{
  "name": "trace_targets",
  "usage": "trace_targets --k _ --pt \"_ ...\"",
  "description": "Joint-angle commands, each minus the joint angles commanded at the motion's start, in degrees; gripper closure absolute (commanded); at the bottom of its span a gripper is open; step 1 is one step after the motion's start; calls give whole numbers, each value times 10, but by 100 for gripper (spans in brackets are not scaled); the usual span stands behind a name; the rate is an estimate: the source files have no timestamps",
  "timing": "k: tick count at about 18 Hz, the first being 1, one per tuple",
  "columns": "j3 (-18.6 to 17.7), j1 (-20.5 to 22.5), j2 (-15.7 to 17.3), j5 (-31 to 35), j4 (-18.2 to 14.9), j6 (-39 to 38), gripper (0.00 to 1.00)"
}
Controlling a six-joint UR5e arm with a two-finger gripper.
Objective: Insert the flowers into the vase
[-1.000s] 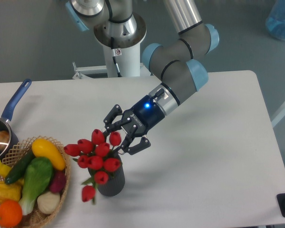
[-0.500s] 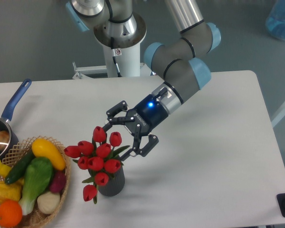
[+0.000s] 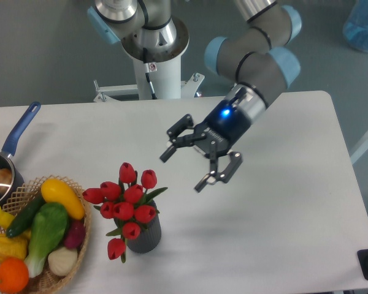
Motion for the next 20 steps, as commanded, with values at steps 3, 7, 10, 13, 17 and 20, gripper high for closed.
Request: trace_targets --k 3,7,10,13,17,20 --pt "25 21 -3 103 0 0 0" --pt "33 30 -13 278 1 35 0" --pt "59 26 -45 418 1 72 0" --pt "74 19 -62 465 -3 75 0" --pt "96 0 -68 646 -69 81 0" --pt "109 -12 -73 663 -86 84 0"
